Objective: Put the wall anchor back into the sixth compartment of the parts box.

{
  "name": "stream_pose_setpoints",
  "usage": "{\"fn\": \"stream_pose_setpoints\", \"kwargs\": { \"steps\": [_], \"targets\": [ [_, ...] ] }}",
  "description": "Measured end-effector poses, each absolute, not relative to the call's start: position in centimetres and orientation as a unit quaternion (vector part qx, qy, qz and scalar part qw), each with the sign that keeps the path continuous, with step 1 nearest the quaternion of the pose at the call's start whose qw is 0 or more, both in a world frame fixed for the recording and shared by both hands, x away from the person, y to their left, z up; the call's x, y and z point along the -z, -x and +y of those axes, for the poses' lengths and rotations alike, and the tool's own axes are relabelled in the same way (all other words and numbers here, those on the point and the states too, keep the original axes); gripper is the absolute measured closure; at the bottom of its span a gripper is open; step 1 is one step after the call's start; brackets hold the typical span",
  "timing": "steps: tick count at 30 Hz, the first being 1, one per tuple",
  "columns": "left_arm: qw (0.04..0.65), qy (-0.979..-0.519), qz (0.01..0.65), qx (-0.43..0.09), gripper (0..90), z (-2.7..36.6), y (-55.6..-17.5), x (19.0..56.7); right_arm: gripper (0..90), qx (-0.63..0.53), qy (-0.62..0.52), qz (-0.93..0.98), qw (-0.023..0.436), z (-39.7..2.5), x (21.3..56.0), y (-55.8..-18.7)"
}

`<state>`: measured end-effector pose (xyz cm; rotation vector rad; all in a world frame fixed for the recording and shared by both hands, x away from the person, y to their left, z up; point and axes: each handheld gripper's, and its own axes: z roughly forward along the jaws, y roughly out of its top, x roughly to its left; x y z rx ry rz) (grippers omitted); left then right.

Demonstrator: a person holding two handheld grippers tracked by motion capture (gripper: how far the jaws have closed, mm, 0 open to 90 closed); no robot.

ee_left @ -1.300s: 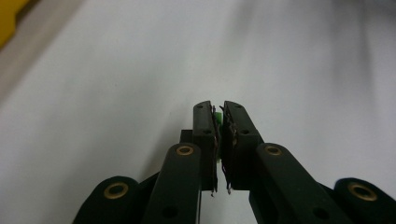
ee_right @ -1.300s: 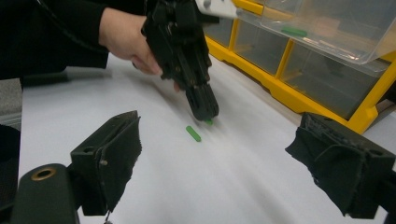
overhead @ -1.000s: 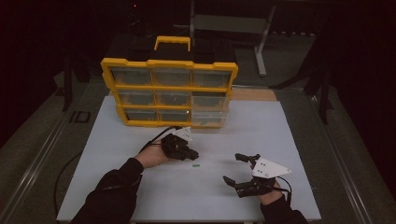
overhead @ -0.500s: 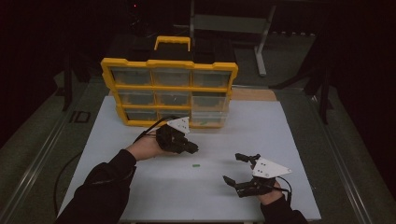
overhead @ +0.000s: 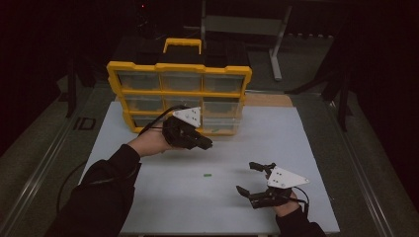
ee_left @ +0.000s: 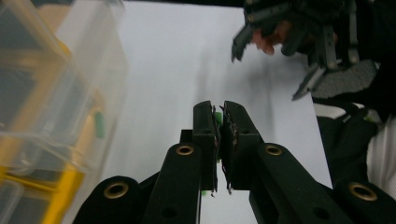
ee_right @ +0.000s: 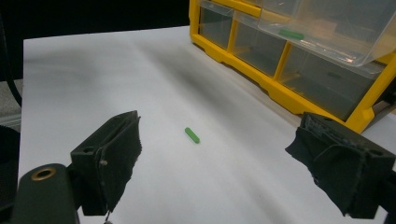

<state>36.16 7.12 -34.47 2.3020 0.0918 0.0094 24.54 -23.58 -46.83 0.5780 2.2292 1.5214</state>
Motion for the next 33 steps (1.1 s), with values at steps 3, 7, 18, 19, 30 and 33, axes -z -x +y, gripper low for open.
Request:
{"fn": "stream_pose_setpoints", "kwargs": {
  "steps": [3, 7, 18, 19, 30, 33],
  "targets": [
    [0.410, -0.911, 0.036, -0.009, 83.0, 7.2, -36.3, 33.6, 13.8, -0.541, -0.206, 0.793, 0.190, -23.6, 46.8, -24.6],
    [0.419, -0.907, 0.037, -0.016, 83.0, 7.2, -36.7, 32.6, 13.8, -0.540, -0.205, 0.794, 0.190, -23.5, 46.8, -24.6],
    [0.444, -0.894, 0.044, -0.044, 83.0, 7.5, -38.1, 29.9, 13.8, -0.541, -0.206, 0.793, 0.188, -23.5, 46.9, -24.6],
    [0.449, -0.891, 0.046, -0.046, 83.0, 7.5, -38.3, 29.5, 13.8, -0.542, -0.207, 0.793, 0.187, -23.5, 46.9, -24.6],
    [0.473, -0.874, 0.082, -0.075, 82.9, 7.3, -40.2, 28.2, 13.8, -0.542, -0.207, 0.793, 0.186, -23.5, 46.9, -24.6],
    [0.483, -0.866, 0.102, -0.080, 82.9, 7.1, -40.9, 28.3, 13.8, -0.542, -0.206, 0.794, 0.185, -23.5, 46.9, -24.6]
  ]
}}
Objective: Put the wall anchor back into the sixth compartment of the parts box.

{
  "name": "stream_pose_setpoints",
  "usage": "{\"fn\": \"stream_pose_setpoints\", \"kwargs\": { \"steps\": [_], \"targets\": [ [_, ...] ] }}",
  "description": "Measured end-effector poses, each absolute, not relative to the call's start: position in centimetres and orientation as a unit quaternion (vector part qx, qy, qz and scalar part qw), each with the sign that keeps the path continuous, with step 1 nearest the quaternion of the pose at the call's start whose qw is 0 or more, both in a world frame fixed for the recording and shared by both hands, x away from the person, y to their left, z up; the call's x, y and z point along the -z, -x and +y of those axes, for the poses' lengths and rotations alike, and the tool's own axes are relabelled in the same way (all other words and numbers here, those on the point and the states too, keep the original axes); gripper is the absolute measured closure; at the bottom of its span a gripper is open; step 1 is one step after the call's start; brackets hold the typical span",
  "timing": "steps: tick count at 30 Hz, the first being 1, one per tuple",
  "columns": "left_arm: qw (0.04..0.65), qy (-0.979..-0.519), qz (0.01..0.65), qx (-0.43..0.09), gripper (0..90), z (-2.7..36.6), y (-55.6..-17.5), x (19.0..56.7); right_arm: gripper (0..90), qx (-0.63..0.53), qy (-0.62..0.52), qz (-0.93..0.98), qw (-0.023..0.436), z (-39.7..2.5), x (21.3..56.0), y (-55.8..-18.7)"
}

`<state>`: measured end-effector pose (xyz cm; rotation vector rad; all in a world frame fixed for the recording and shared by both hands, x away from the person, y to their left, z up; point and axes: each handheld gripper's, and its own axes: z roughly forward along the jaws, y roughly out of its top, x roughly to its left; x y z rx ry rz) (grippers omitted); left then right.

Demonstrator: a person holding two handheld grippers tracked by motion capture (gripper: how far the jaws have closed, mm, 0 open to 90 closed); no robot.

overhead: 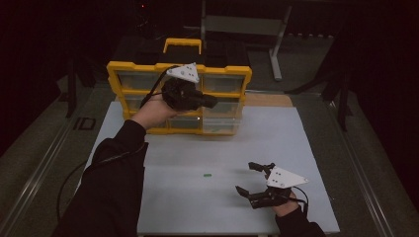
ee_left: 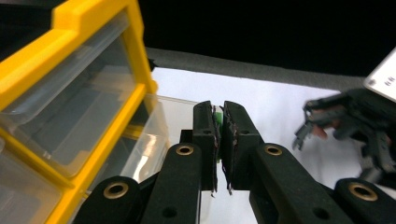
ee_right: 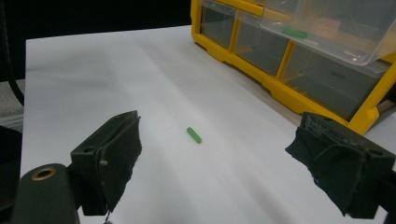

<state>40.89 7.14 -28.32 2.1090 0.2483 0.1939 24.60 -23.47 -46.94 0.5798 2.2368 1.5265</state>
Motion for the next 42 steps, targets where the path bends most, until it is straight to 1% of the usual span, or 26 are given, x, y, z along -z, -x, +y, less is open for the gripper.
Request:
{"fn": "stream_pose_setpoints", "kwargs": {
  "steps": [9, 19, 23, 30, 34, 35, 36, 37, 38, 40, 42],
  "targets": [
    [0.471, -0.865, 0.151, -0.078, 82.9, 6.2, -42.5, 29.9, 13.8, -0.542, -0.204, 0.794, 0.185, -23.6, 47.0, -24.6],
    [0.415, -0.884, 0.205, -0.072, 82.9, 4.5, -43.7, 31.5, 13.8, -0.540, -0.205, 0.795, 0.182, -23.6, 47.1, -24.7],
    [0.382, -0.896, 0.214, -0.074, 82.8, 4.0, -44.0, 32.2, 13.8, -0.540, -0.205, 0.796, 0.182, -23.5, 47.2, -24.7],
    [0.374, -0.898, 0.222, -0.069, 82.0, 3.6, -44.1, 32.6, 13.8, -0.538, -0.205, 0.797, 0.182, -23.6, 47.2, -24.7],
    [0.378, -0.895, 0.226, -0.072, 63.2, 3.8, -43.8, 32.4, 13.8, -0.538, -0.207, 0.796, 0.182, -23.6, 47.2, -24.7],
    [0.377, -0.895, 0.226, -0.073, 56.5, 3.9, -43.7, 32.4, 13.8, -0.539, -0.206, 0.796, 0.182, -23.6, 47.2, -24.7],
    [0.387, -0.891, 0.230, -0.064, 51.4, 4.1, -43.6, 32.3, 13.8, -0.538, -0.205, 0.797, 0.183, -23.6, 47.1, -24.7],
    [0.391, -0.889, 0.231, -0.060, 43.1, 4.2, -43.5, 32.3, 13.8, -0.538, -0.205, 0.797, 0.183, -23.6, 47.1, -24.7],
    [0.396, -0.887, 0.231, -0.056, 39.3, 4.3, -43.4, 32.3, 13.8, -0.538, -0.205, 0.797, 0.183, -23.6, 47.1, -24.7],
    [0.401, -0.888, 0.222, -0.044, 26.6, 4.6, -43.1, 32.2, 13.8, -0.539, -0.206, 0.796, 0.184, -23.6, 47.1, -24.7],
    [0.399, -0.889, 0.221, -0.043, 16.4, 4.6, -42.9, 32.3, 13.8, -0.538, -0.205, 0.796, 0.185, -23.6, 47.1, -24.7]
  ]
}}
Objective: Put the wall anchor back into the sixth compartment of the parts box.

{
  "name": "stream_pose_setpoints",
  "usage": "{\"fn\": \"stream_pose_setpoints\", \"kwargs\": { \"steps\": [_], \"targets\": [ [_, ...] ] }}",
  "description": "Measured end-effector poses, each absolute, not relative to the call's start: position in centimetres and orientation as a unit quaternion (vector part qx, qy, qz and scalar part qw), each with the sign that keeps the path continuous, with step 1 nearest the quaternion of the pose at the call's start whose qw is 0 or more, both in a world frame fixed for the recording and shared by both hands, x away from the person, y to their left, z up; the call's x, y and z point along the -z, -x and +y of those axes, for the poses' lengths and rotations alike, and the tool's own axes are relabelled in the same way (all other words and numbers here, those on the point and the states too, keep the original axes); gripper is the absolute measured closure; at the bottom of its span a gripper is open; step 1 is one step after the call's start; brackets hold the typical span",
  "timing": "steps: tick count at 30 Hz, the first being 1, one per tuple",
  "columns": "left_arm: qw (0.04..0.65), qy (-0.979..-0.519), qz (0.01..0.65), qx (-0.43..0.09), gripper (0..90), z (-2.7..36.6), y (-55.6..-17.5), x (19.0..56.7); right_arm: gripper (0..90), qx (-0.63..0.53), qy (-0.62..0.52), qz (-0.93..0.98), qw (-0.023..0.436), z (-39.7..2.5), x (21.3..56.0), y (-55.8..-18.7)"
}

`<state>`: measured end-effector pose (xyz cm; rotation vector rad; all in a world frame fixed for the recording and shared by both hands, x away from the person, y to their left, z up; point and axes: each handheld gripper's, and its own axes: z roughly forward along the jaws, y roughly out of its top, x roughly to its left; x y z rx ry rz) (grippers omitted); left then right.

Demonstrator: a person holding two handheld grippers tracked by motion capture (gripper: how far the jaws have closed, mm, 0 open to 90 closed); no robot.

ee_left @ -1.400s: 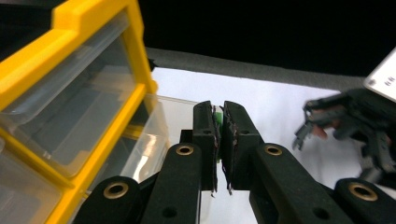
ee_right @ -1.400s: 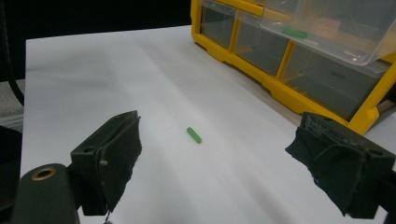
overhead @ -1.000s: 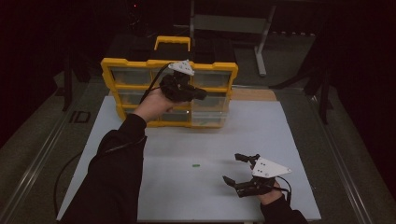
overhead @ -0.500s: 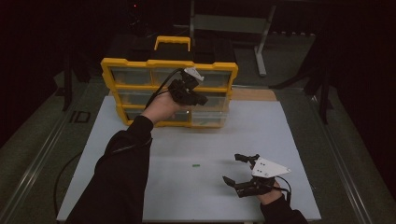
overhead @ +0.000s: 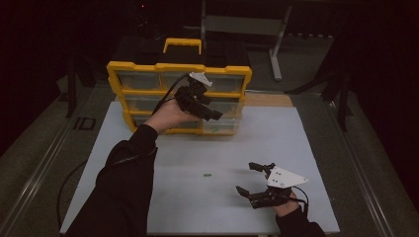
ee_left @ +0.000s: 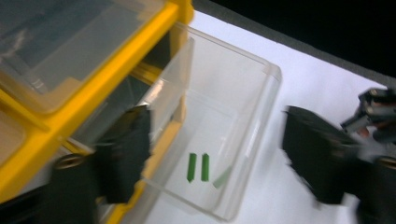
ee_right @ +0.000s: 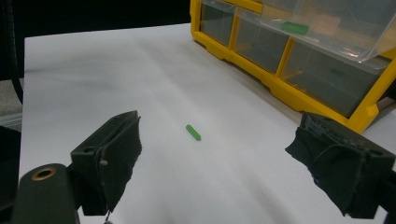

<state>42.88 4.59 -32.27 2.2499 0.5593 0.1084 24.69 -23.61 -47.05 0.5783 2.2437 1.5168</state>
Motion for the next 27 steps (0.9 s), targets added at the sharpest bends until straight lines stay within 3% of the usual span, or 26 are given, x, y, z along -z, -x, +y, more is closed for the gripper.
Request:
{"fn": "stream_pose_setpoints", "kwargs": {
  "steps": [1, 4, 18, 27],
  "targets": [
    [0.394, -0.894, 0.210, -0.038, 16.4, 4.7, -42.5, 32.4, 13.8, -0.538, -0.205, 0.796, 0.186, -23.6, 47.0, -24.7],
    [0.397, -0.895, 0.202, -0.033, 0.4, 4.9, -41.8, 32.4, 13.8, -0.540, -0.206, 0.795, 0.186, -23.6, 47.0, -24.6],
    [0.407, -0.896, 0.174, -0.039, 0.0, 6.6, -38.6, 32.8, 13.8, -0.540, -0.206, 0.795, 0.186, -23.6, 46.9, -24.5],
    [0.403, -0.900, 0.161, -0.033, 0.0, 7.7, -36.4, 34.9, 13.8, -0.540, -0.205, 0.795, 0.186, -23.5, 46.9, -24.5]
  ]
}}
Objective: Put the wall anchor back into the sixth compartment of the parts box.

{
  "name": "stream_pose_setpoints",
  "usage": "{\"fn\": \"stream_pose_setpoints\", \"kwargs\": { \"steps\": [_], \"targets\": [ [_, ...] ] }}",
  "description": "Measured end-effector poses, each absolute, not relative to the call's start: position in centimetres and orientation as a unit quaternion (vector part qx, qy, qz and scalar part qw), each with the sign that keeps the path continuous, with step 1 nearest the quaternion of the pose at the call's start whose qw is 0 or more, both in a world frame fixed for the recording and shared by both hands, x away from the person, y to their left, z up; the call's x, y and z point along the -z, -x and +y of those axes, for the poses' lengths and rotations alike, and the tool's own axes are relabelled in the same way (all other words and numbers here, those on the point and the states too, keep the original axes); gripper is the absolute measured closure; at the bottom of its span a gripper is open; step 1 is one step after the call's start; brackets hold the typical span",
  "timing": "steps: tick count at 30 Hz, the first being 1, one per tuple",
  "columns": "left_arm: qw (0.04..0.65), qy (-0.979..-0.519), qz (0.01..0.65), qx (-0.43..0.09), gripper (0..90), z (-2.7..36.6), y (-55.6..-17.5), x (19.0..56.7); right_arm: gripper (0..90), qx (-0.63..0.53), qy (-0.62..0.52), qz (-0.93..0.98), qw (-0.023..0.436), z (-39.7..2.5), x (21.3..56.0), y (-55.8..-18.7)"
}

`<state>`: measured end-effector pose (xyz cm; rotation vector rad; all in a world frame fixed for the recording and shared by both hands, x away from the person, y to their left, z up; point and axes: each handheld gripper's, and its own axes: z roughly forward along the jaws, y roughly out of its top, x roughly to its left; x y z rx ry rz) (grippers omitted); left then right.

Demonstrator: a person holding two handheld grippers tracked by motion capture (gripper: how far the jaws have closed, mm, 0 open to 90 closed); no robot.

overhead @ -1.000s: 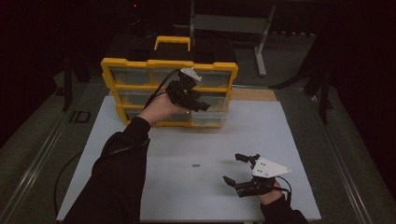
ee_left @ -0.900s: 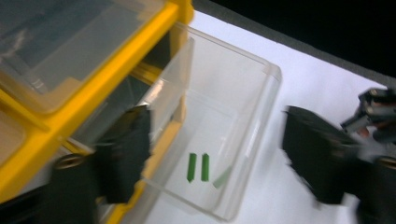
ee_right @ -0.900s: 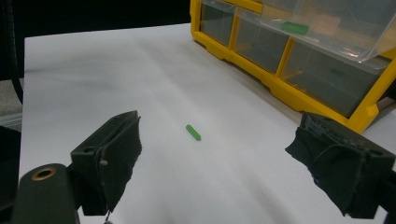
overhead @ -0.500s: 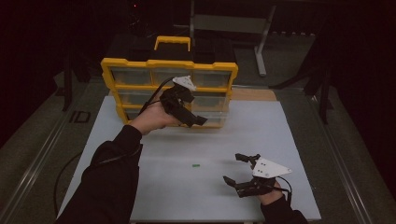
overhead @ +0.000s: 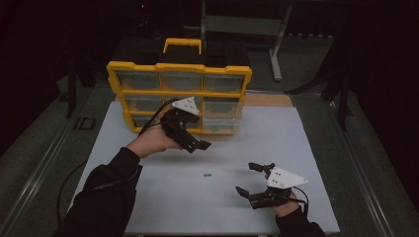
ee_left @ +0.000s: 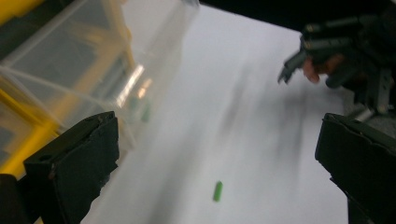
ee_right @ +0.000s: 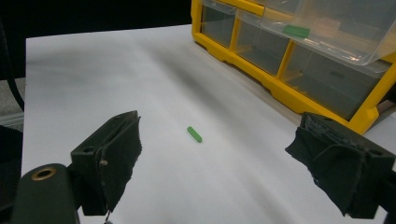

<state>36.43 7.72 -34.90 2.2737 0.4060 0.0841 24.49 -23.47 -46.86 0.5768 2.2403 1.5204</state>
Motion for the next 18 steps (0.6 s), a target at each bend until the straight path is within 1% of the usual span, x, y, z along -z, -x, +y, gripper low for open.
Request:
{"fn": "stream_pose_setpoints", "kwargs": {
  "steps": [7, 11, 18],
  "targets": [
    [0.409, -0.900, 0.152, -0.017, 0.0, 8.2, -35.3, 36.9, 13.8, -0.541, -0.206, 0.794, 0.186, -23.6, 46.9, -24.5],
    [0.405, -0.902, 0.148, -0.022, 0.0, 8.1, -34.6, 38.2, 13.8, -0.540, -0.205, 0.795, 0.187, -23.5, 46.8, -24.5],
    [0.405, -0.903, 0.140, -0.014, 0.0, 8.0, -34.0, 40.5, 13.8, -0.540, -0.207, 0.794, 0.187, -23.6, 46.8, -24.5]
  ]
}}
